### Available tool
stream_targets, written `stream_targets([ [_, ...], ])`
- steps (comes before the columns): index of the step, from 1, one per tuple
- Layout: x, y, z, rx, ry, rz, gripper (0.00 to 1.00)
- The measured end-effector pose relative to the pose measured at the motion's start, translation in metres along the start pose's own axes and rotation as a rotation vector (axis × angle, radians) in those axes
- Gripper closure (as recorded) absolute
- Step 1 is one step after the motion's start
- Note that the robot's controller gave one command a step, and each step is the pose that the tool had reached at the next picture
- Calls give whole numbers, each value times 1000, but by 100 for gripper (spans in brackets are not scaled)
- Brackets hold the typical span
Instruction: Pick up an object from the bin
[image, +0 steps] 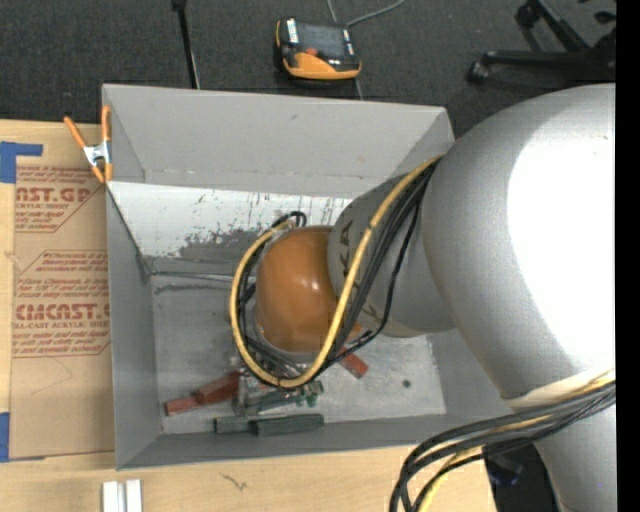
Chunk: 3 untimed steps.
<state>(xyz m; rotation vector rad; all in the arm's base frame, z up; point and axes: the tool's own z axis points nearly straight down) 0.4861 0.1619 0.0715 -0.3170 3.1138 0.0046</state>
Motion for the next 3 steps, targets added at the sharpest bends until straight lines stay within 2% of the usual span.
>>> stream_targets([
  [1, 1, 0, -3, 0, 4, 0, 100],
  [2, 4, 0, -21, 2, 18, -1, 100],
  [3, 3, 0, -42, 2, 13, -1, 100],
])
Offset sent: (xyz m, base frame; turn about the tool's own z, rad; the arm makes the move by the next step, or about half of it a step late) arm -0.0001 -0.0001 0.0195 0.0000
